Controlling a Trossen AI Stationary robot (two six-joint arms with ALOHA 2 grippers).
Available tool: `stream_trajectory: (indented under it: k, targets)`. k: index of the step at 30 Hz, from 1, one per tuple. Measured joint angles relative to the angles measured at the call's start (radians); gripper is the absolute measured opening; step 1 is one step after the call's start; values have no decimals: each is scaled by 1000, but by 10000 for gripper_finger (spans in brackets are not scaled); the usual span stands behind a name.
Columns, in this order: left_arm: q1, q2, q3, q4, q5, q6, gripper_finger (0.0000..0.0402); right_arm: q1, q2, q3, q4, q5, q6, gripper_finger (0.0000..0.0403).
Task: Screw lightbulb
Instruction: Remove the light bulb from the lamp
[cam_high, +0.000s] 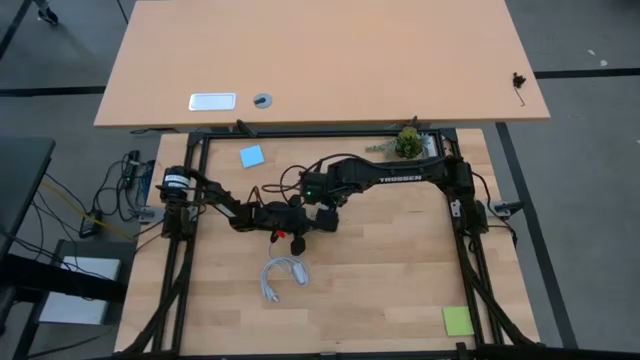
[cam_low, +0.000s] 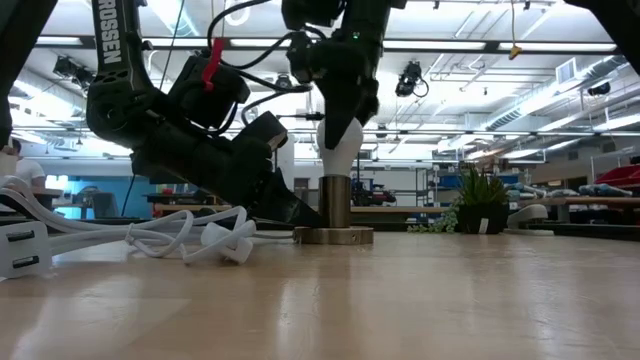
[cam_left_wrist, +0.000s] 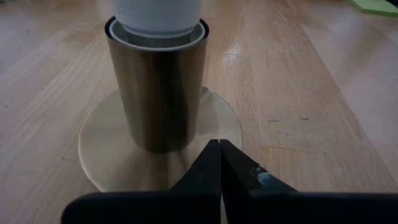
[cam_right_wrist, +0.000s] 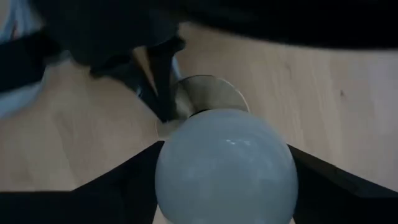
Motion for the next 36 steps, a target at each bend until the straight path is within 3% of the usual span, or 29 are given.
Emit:
stream_trajectory:
  k: [5,13,20,36]
  targets:
    - [0,0,0,0,-1,0,0,-1,0,0,0,-6,-273,267]
    - [1,0,0,0,-2,0,0,7,-1,0,-11,6,-744,299]
    - [1,0,0,4,-1,0,0,16,3,40,-66,29,-805,279]
    - [1,-1,0,10,3,0,0,39,3,53,-81,77,-842,293]
